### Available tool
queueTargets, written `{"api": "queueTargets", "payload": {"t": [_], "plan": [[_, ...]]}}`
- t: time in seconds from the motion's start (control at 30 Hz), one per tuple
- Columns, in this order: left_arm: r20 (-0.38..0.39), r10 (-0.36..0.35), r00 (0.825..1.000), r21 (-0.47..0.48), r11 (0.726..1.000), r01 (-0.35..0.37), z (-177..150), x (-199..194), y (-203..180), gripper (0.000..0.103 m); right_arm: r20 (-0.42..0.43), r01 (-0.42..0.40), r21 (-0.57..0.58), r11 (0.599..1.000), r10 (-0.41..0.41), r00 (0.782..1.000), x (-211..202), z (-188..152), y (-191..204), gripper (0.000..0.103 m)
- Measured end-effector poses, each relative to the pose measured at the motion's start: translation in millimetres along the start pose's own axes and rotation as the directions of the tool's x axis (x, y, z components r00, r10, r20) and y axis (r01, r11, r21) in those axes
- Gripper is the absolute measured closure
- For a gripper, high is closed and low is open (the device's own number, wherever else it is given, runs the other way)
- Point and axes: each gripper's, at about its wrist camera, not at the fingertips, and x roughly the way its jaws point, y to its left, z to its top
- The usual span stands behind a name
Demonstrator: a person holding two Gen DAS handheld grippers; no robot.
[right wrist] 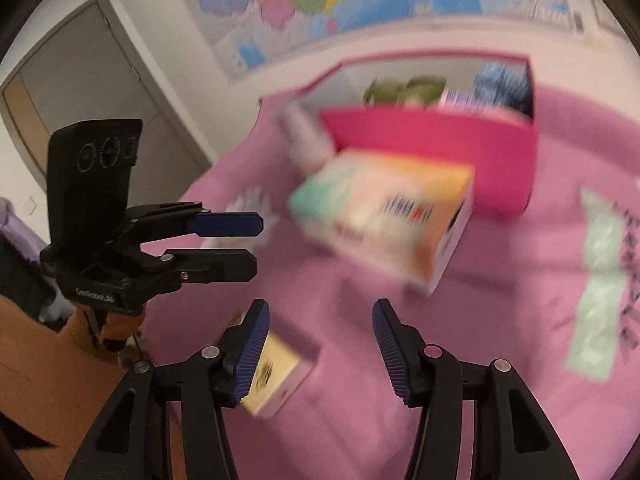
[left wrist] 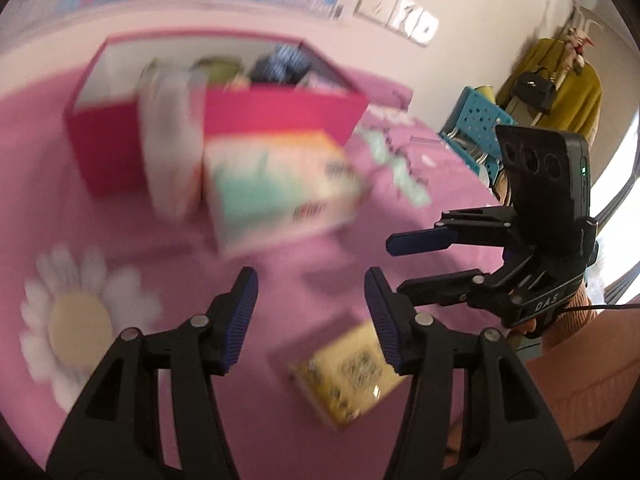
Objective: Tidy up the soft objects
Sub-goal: 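Move the right gripper to the gold tissue pack on the bedspread, then close the right gripper on the gold tissue pack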
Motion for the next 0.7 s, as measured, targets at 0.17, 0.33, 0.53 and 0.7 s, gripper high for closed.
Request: {"api": "queueTargets", "payload": {"t": [0.17, 0.33, 0.53, 0.7], "plan": [[-0.030, -0.028, 0.999, -0.051, 0.998, 0.026, -25, -5, 5, 0.046, -0.053, -0.044, 0.049, 0.998, 0.047, 0.997, 11, -18, -2, 0.048], [-0.066, -0.045, 0.997, -0.069, 0.997, 0.041, -41, -6, 0, 0.046, -0.064, -0.073, 0.083, 0.994, 0.078, 0.995, 15, -28, -2, 0.048], [-0.115, -0.075, 0.991, -0.089, 0.994, 0.065, -55, 4, -7, 0.046, -0.082, -0.104, 0.100, 0.990, 0.112, 0.990, 25, -38, 5, 0.049], [-0.119, -0.071, 0.990, -0.097, 0.993, 0.059, -52, 8, -12, 0.056, -0.079, -0.111, 0.106, 0.988, 0.120, 0.990, 32, -38, 9, 0.066]]}}
